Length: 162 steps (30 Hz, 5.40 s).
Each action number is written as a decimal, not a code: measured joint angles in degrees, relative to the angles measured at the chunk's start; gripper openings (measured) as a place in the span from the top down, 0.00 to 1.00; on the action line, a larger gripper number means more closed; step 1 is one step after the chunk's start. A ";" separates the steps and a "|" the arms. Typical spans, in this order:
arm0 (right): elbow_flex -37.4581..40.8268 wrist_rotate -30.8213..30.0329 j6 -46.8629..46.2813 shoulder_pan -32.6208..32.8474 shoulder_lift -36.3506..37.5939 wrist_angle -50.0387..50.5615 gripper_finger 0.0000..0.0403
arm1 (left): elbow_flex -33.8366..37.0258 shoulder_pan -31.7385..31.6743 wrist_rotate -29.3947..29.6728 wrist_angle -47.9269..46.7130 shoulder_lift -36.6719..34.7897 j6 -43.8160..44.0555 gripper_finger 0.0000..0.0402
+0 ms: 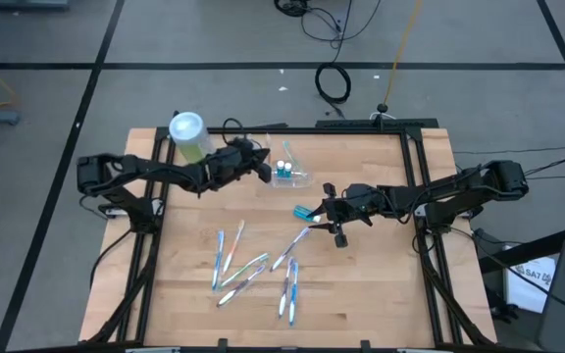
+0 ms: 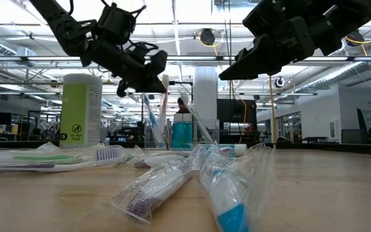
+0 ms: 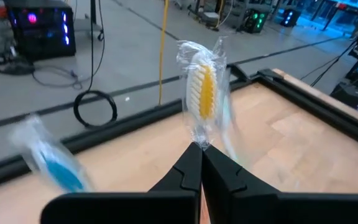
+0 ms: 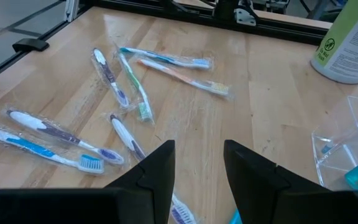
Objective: Pick & Place toothbrushing station
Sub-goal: Put the right orange toothbrush into the transparent organizer, then put the orange toothbrush into the transparent organizer
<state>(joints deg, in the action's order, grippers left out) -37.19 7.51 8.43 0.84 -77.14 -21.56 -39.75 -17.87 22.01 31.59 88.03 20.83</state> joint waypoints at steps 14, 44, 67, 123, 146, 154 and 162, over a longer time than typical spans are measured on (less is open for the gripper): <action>0.00 0.00 0.00 0.00 0.00 0.02 0.68 | 0.00 -0.05 -0.65 2.91 2.73 2.22 0.94; 0.00 -0.07 -0.09 0.00 0.00 0.81 0.68 | -0.02 1.03 0.51 -0.84 2.21 -2.12 0.70; 0.00 -0.20 0.27 0.02 0.00 0.39 0.68 | -0.07 3.93 -0.16 -19.66 -10.41 -1.35 0.56; 0.02 -0.17 0.00 0.00 0.00 -1.11 0.68 | 0.00 30.75 -19.56 -55.39 -3.83 44.09 0.56; 0.02 -0.19 0.02 0.00 0.01 -2.19 0.68 | -0.20 30.68 -20.07 -53.56 1.29 45.19 0.76; 0.02 -0.17 0.02 0.02 0.00 -2.18 0.68 | -0.31 30.73 -20.90 -50.21 1.42 44.51 0.96; 0.02 -0.17 0.00 0.02 0.02 -2.16 0.68 | -4.51 30.71 -16.64 -52.91 1.38 39.66 0.99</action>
<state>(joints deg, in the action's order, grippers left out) -37.17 7.33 8.43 0.86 -77.12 -23.73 -44.26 12.84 5.37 -21.31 89.41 60.48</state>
